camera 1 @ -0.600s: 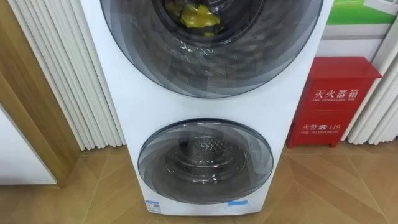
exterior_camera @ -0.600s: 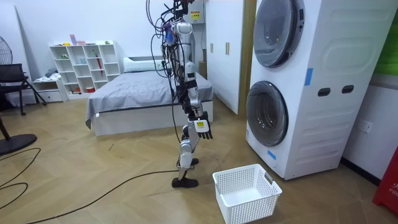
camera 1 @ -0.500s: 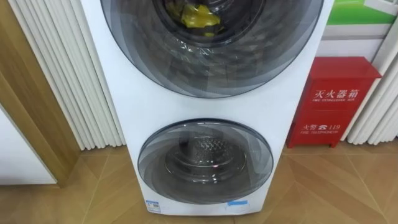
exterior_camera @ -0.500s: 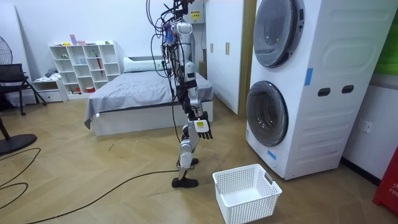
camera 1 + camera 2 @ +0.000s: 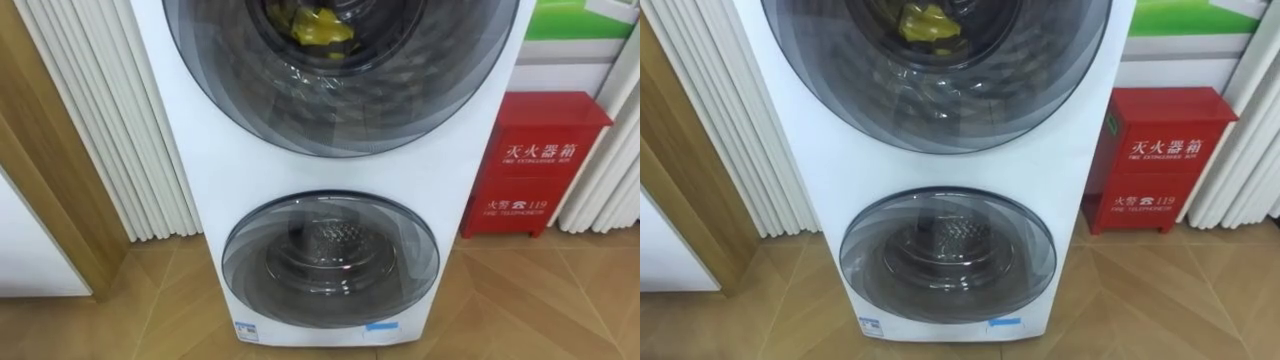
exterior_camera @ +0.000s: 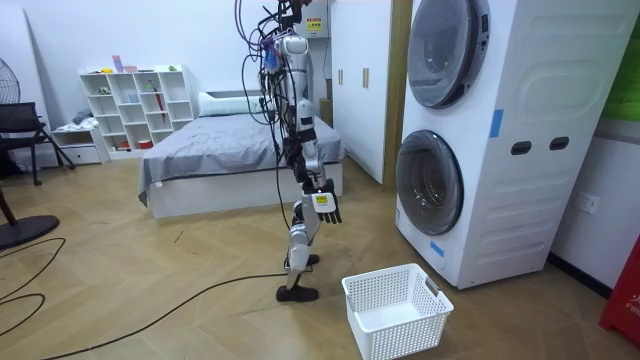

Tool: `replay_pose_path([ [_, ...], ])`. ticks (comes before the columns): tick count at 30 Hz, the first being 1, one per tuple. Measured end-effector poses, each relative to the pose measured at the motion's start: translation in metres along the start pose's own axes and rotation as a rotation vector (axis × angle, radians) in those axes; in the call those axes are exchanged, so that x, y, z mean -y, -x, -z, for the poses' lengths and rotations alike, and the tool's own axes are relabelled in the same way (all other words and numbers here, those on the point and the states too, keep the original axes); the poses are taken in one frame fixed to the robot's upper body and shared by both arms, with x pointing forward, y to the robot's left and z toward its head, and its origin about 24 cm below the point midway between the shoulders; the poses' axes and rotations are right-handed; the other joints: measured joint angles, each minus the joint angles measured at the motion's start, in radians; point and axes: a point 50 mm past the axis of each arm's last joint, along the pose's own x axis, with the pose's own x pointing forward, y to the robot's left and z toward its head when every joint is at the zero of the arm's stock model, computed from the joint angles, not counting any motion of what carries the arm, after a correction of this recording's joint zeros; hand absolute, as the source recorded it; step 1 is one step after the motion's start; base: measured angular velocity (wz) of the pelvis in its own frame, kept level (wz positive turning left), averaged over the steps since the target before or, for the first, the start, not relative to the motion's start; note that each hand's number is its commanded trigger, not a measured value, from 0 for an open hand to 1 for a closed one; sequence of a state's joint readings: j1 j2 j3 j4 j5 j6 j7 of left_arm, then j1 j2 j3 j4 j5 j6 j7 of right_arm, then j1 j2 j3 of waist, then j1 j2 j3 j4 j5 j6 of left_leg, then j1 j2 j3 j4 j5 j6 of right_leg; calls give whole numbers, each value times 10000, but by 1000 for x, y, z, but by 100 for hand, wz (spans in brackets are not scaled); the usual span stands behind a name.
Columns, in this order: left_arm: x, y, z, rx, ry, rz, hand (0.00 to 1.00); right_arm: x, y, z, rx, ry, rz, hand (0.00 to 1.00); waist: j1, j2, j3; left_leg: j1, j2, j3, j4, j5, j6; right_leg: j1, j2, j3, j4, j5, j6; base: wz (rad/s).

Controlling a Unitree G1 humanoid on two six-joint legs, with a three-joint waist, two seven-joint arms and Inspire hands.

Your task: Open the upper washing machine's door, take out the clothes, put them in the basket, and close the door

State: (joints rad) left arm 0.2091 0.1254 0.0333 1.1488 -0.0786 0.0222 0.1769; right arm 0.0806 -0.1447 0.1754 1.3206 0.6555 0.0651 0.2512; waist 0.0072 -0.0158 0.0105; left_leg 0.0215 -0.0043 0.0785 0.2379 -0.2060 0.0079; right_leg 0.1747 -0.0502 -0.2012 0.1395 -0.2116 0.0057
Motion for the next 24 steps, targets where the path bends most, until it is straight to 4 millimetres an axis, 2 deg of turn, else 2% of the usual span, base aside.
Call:
replay_pose_path([
  [4, 1, 0, -3, 91, 289, 165, 0, 0, 0, -2, 93, 19, -9, 0, -42, 37, -26, -75, -9, -43, 18, 2, -1, -13, 3, -33, -28, 0, 0, 3],
  [7, 1, 0, -7, 316, 350, 185, 0, -5, -1, -14, 544, 262, -9, 0, 4, 28, -44, -96, -6, 0, 13, 7, 0, 1, 0, 12, -11, 0, 0, -3],
  [10, 1, 0, -9, 489, 402, 142, 0, -13, 2, -46, 1757, 653, -52, 0, 1, -34, -2, -89, -13, 18, 12, 8, 8, -10, -20, 10, 0, 14, 23, -1],
  [11, 1, -1, -15, 656, 419, 152, 0, -19, 5, -66, 2556, 875, -129, 0, -3, 9, -22, -87, -17, 16, 14, 12, 14, -15, -23, 16, 8, 15, 24, 0],
  [12, 1, -1, -16, 710, 420, 145, 0, -28, 12, -90, 3575, 1122, -231, 0, -44, -57, 15, -86, -22, 13, 4, 19, 22, -9, -27, 12, 5, 15, 24, 0],
  [13, 0, -1, -17, 724, 426, 143, 0, -33, 17, -103, 4148, 1236, -338, 0, -60, -53, 14, -84, -24, 13, 5, 22, 26, 1, -30, -10, 4, 15, 24, 0],
  [15, -1, -1, -22, 890, 426, 110, 0, -53, 45, -153, 6462, 1755, -723, 0, -12, -115, 31, -83, -25, 14, 7, 34, 31, -6, -33, -27, 17, 16, 26, 0],
  [16, -2, -1, -20, 847, 430, 82, 0, -58, 53, -164, 7009, 1947, -790, 0, 21, -130, 40, -71, -24, 12, 7, 37, 29, -9, -31, -20, 18, 16, 25, 0],
  [18, -7, -2, -19, 841, 328, 12, 0, -84, 92, -204, 9272, 2466, -1211, 0, -5, -219, 47, -25, -24, 16, 21, 38, 27, -27, -32, -27, 34, 15, 26, 0],
  [19, -8, -2, -20, 834, 309, 13, 0, -91, 103, -211, 9824, 2551, -1400, 0, -18, -206, 39, -26, -24, 14, 15, 38, 27, -27, -31, -29, 33, 15, 26, 0],
  [21, -11, -3, -18, 671, 268, -14, 0, -111, 136, -237, 11571, 2594, -1955, 0, 36, -354, 33, -26, -23, 7, 10, 37, 27, -35, -20, -3, 33, 18, 29, 0],
  [23, -12, -3, -16, 564, 207, -40, 0, -119, 147, -249, 12161, 2586, -1934, 0, 64, -432, -19, -28, -28, -22, 5, 37, 28, -31, -19, 11, 34, 33, 55, 5],
  [24, -13, -3, -15, 506, 153, -47, 0, -123, 154, -255, 12466, 2545, -1866, 0, 87, -515, -77, 2, -28, -14, -7, 35, 30, -70, -21, 32, 36, 52, 87, 4],
])
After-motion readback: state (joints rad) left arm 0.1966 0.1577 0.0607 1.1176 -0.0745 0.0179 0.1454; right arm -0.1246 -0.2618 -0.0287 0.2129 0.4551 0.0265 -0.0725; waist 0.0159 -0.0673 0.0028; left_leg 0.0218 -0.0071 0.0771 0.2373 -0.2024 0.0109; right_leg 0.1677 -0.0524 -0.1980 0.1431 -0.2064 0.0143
